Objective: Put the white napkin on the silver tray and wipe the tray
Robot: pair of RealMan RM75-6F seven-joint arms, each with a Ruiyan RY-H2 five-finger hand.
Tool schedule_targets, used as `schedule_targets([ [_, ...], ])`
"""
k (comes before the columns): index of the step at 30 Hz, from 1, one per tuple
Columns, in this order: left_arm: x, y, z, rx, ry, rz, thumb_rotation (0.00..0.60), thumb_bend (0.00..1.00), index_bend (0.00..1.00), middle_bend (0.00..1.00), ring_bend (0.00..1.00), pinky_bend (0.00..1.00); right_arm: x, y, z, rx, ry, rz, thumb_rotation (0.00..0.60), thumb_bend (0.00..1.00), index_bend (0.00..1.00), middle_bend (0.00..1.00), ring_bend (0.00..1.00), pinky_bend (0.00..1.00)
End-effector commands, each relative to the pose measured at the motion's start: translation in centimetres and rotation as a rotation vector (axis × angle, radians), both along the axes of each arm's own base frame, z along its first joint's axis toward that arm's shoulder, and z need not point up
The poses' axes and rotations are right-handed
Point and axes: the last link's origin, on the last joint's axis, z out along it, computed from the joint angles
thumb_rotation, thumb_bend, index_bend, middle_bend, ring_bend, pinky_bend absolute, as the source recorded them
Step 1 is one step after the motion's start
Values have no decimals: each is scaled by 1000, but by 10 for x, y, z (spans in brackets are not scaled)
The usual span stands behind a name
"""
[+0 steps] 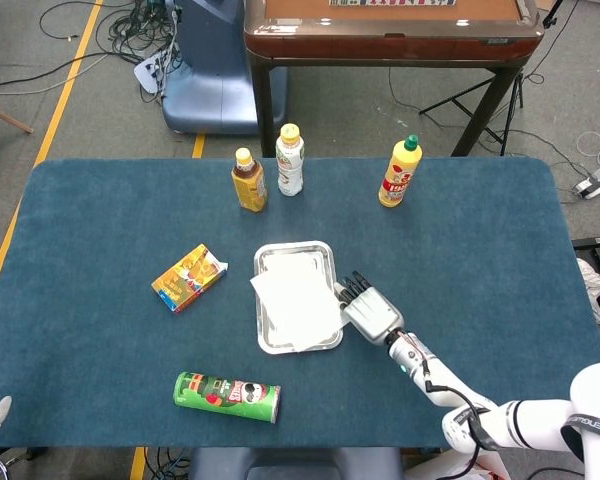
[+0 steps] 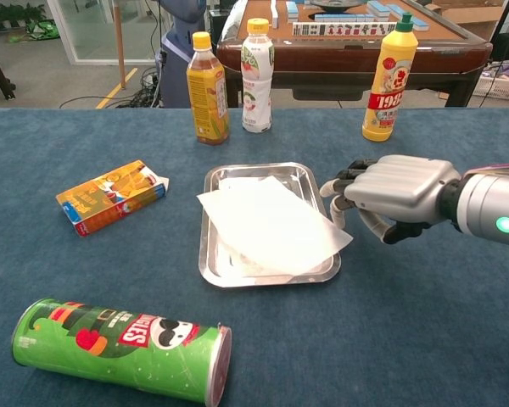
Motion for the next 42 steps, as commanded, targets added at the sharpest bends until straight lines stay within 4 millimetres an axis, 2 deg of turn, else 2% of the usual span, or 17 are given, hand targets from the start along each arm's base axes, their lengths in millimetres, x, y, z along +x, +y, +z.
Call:
schedule_targets([
  [1,0,0,0,1,0,0,600,274,203,123,120,0,2,1,-2,6,-5,2,600,1000,333,34,0,0],
  [16,-3,-2,3,10,-1,9,600,274,203,123,120,0,15,5,-19,36,-20,25,600,1000,333,34,0,0],
  [21,-4,-3,4,14,-2,12,600,274,203,123,120,0,21,3,-13,22,-52,21,600,1000,333,34,0,0],
  [26,-3,-3,4,14,-3,7,600,274,203,122,120,0,38,1,-10,14,-102,40,600,1000,333,34,0,0],
  [36,-4,-6,6,19,0,14,600,274,203,123,120,0,78,10,-45,96,-177,82,600,1000,333,34,0,0],
  [42,-6,-8,8,24,0,23,600,274,203,123,120,0,91,15,-63,130,-177,101,600,1000,333,34,0,0],
])
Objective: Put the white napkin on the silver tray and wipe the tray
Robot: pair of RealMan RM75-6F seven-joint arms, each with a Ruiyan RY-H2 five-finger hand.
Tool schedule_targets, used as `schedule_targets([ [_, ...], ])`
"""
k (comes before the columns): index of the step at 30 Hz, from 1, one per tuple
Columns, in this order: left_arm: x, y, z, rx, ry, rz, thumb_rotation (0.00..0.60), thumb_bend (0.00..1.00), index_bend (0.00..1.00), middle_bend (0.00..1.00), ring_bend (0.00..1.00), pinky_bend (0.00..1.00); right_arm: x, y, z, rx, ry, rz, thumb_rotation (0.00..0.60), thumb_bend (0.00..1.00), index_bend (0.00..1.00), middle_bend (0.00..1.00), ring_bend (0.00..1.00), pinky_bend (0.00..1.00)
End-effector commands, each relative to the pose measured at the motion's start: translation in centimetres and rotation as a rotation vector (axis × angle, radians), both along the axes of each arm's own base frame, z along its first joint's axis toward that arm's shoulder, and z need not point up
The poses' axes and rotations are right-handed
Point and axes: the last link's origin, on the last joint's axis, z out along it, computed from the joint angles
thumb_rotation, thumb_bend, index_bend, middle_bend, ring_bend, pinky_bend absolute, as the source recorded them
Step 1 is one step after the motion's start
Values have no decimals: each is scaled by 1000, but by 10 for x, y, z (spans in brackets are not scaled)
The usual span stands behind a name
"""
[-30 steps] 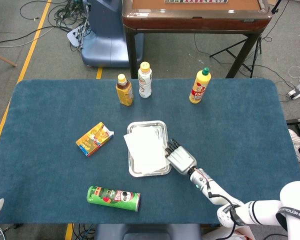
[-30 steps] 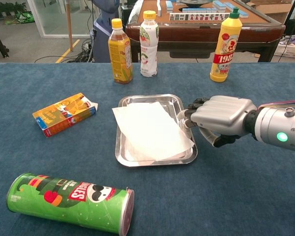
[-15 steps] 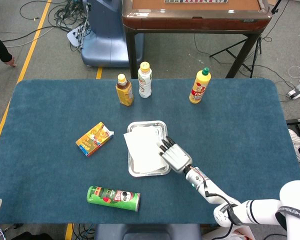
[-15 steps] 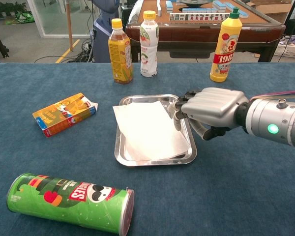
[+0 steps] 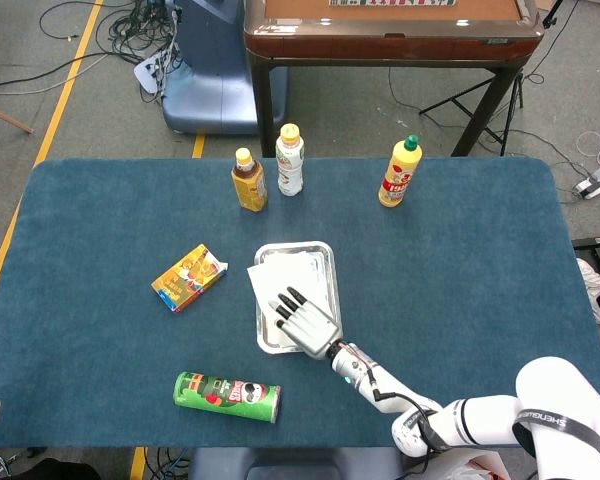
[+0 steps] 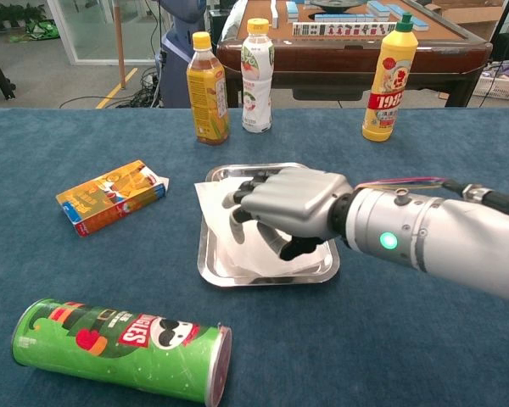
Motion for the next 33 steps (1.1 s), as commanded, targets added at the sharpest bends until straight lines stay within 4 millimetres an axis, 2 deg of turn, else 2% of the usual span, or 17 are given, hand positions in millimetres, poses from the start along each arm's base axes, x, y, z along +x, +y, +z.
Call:
schedule_targets([
  [1,-1,-1,0,0,0,3,600,274,203,123,120,0,5,1,-7,11,6,8,600,1000,333,34,0,0],
  [33,-6,0,1,3,-5,9,600,274,203,123,120,0,8,-14,-34,-8,24,-54,600,1000,333,34,0,0],
])
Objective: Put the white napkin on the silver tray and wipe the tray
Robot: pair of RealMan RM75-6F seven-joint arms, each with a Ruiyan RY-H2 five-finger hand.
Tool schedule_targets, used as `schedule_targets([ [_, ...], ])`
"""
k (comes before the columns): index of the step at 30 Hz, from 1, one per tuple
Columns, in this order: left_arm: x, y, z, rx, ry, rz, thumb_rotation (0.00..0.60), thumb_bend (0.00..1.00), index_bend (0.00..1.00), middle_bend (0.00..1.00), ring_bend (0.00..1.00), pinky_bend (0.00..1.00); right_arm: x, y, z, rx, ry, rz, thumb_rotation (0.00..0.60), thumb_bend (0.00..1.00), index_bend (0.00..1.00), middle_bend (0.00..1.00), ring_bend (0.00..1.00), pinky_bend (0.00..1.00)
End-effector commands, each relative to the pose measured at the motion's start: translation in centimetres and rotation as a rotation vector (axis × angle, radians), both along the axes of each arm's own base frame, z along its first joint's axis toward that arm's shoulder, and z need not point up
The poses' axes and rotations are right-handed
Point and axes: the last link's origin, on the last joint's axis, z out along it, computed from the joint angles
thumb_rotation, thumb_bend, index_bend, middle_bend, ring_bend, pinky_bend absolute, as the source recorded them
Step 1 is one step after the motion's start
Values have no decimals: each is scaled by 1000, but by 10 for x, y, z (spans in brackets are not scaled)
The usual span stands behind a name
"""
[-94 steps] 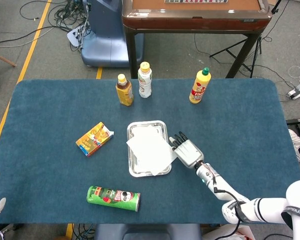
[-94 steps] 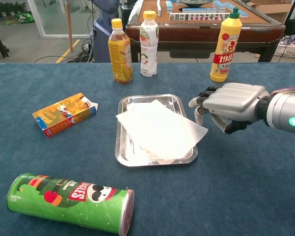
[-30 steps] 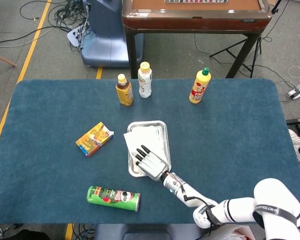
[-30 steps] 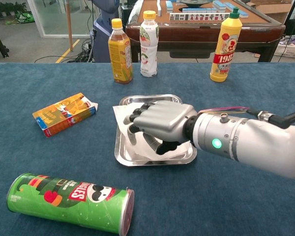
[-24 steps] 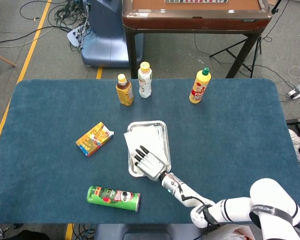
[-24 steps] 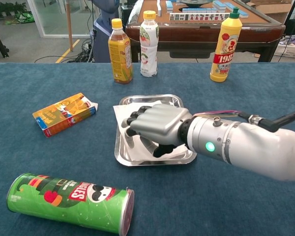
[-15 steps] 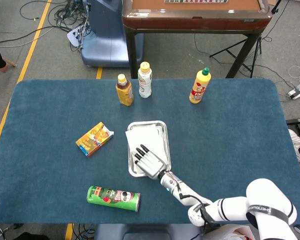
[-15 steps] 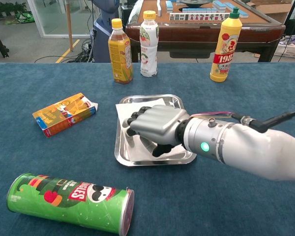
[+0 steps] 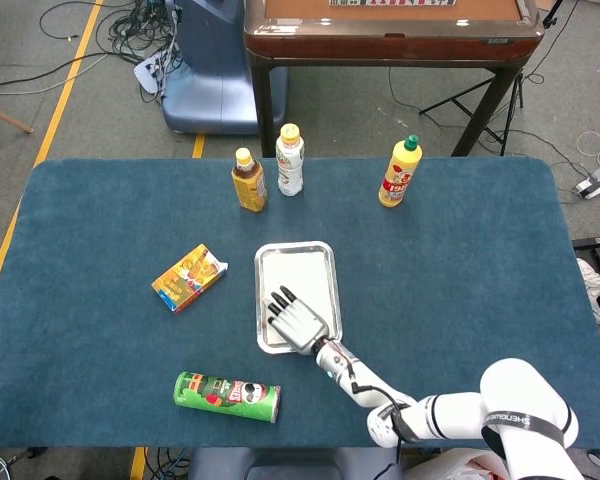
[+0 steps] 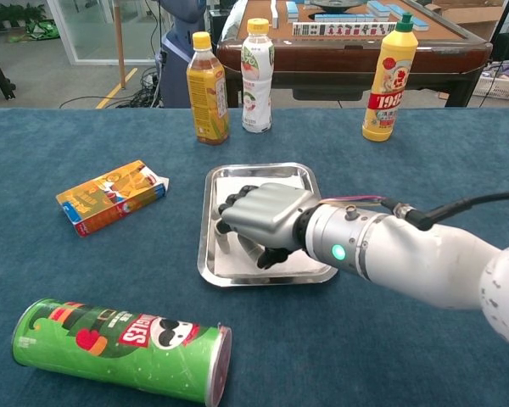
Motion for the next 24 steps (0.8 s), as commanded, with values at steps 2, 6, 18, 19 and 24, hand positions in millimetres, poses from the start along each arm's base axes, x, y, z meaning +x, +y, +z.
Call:
schedule_targets([
  [2,-1,0,0,1,0,1,600,274,203,123,120,0,1,-2,-1,-3,-4,-7,600,1000,333,34,0,0],
  [6,-1,-1,1,3,-1,3,600,274,203,123,120,0,2,-1,-1,-2,-9,-6,600,1000,333,34,0,0],
  [18,1,3,2,6,-1,-13,600,274,203,123,120,0,0,-4,50,-82,-96,7,600,1000,333,34,0,0],
  [19,1,4,2,6,-2,-15,600,274,203,123,120,0,-2,-4,57,-93,-101,7,600,1000,333,34,0,0],
  [24,3,8,2,1,0,-28,600,274,203,122,120,0,-22,-2,97,-165,-124,-12,600,935,333,34,0,0],
])
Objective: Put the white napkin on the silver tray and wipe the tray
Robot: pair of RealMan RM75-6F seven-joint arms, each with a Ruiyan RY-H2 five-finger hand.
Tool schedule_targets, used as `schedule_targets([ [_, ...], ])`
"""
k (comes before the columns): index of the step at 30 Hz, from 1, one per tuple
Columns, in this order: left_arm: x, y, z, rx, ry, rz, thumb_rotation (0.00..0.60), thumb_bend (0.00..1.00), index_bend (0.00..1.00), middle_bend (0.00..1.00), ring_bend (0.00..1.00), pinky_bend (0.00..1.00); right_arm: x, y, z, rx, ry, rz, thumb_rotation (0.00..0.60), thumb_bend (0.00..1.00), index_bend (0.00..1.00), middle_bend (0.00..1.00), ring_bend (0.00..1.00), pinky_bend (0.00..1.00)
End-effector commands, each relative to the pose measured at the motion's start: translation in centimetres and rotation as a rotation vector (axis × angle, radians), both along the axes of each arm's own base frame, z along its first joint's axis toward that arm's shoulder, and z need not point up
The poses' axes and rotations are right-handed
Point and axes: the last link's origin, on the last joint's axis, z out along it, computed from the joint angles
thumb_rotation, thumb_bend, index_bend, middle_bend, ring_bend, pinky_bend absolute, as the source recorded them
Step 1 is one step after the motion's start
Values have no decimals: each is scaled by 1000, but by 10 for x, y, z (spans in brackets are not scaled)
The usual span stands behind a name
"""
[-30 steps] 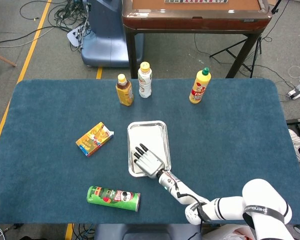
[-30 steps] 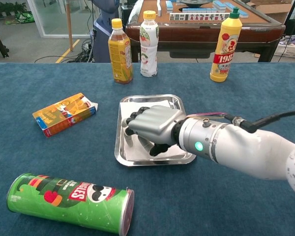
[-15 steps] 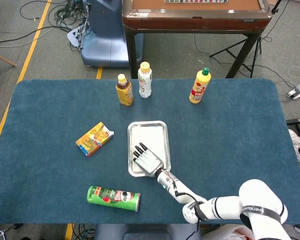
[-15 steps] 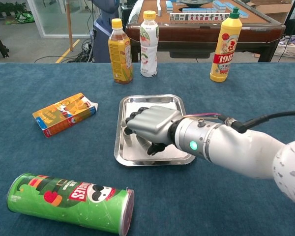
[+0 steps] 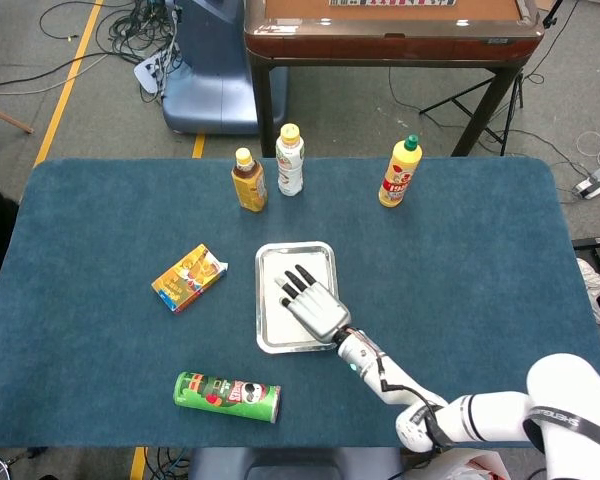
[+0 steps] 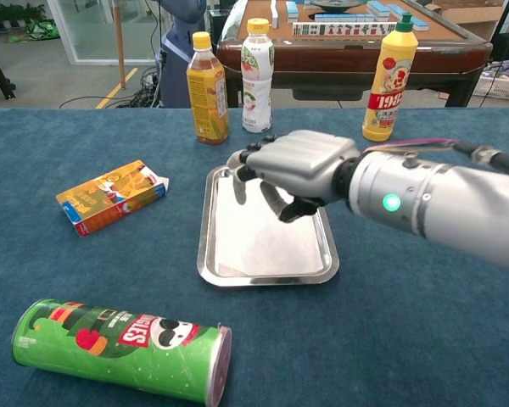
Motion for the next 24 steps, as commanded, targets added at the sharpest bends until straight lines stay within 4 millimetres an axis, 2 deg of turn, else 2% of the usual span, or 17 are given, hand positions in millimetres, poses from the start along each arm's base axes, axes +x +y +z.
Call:
schedule_targets([
  [1,2,3,-1,-5,1,-8,600,274,203,123,120,0,-19,3,34,-68,-21,-27,600,896,333,34,0,0],
  [8,6,11,-3,-19,3,-29,600,274,203,122,120,0,-61,9,89,-197,6,-110,600,762,322,47,0,1],
  [12,10,17,-5,-30,3,-46,600,274,203,123,120,0,-86,18,119,-269,20,-161,600,692,293,58,0,68],
  [18,14,25,-8,-44,9,-59,600,274,203,123,120,0,-124,36,152,-352,29,-240,600,598,230,68,0,217],
  [24,17,33,-12,-60,10,-67,600,274,203,123,120,0,-156,56,176,-418,52,-311,600,575,158,69,0,228],
])
